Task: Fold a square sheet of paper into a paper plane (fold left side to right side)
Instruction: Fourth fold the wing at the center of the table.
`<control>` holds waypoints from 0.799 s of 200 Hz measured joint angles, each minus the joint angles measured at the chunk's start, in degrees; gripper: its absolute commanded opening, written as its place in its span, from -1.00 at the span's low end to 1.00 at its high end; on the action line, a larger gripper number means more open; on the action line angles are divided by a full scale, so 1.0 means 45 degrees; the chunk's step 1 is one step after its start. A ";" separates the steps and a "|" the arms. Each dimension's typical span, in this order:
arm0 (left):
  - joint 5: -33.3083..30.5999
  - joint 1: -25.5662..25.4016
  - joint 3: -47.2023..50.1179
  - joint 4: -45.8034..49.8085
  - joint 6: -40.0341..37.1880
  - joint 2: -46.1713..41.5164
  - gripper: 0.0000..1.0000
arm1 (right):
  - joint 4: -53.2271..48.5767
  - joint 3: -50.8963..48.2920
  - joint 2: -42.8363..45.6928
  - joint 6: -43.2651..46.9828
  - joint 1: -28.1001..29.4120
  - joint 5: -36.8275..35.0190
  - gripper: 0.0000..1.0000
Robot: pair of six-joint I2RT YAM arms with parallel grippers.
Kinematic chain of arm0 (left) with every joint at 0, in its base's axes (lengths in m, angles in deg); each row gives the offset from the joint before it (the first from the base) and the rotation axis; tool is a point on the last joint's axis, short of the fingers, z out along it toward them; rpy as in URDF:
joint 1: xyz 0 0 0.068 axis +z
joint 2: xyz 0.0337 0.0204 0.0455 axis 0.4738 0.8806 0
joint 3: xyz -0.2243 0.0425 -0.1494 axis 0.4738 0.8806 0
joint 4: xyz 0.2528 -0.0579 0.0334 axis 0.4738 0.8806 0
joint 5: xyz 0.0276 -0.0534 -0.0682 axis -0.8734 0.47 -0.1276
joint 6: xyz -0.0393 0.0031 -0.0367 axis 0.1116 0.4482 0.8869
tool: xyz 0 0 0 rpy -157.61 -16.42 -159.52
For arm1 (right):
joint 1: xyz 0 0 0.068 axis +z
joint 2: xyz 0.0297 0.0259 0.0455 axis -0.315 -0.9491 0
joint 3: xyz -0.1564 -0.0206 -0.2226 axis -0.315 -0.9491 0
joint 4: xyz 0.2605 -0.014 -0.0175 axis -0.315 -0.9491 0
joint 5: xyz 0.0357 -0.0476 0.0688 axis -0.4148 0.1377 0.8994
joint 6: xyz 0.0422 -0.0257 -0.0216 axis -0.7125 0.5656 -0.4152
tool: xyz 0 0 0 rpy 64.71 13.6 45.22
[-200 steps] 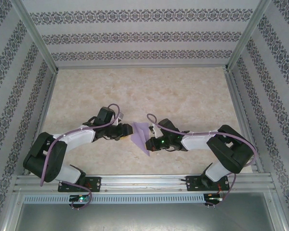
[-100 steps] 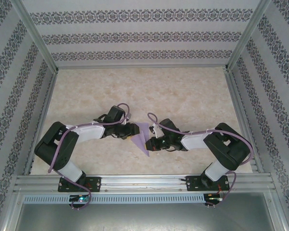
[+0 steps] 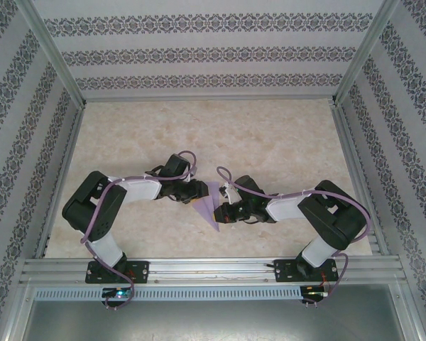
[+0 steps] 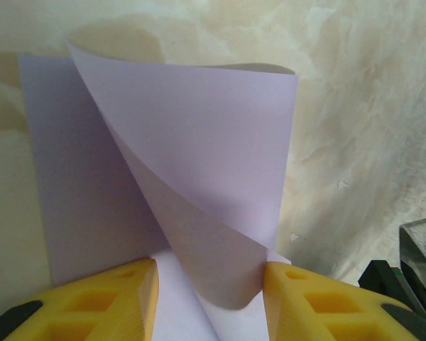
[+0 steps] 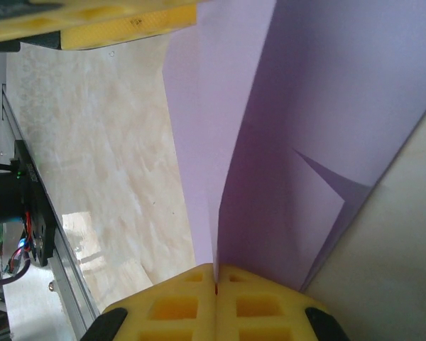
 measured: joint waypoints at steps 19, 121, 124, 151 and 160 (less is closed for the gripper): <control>-0.0053 0.0000 -0.0087 0.0121 0.0000 0.0068 -0.14 | 0.0024 0.0000 -0.0044 -0.0005 -0.0019 0.0000 -0.85; -0.0243 0.0000 -0.0204 0.0257 -0.0010 0.0121 -0.15 | 0.0175 0.0005 -0.0015 -0.0199 -0.0083 0.0321 -0.50; -0.0243 0.0000 -0.0209 0.0257 -0.0010 0.0121 -0.14 | 0.0180 0.0005 0.0000 -0.0185 -0.0083 0.0335 -0.48; -0.0243 0.0000 -0.0214 0.0267 -0.0010 0.0126 -0.15 | 0.0165 0.0005 0.0369 -0.0311 -0.0194 0.0340 -0.32; -0.0243 0.0000 -0.0214 0.0267 -0.0010 0.0126 -0.14 | 0.0165 0.0005 0.0578 -0.0350 -0.0257 0.0335 -0.25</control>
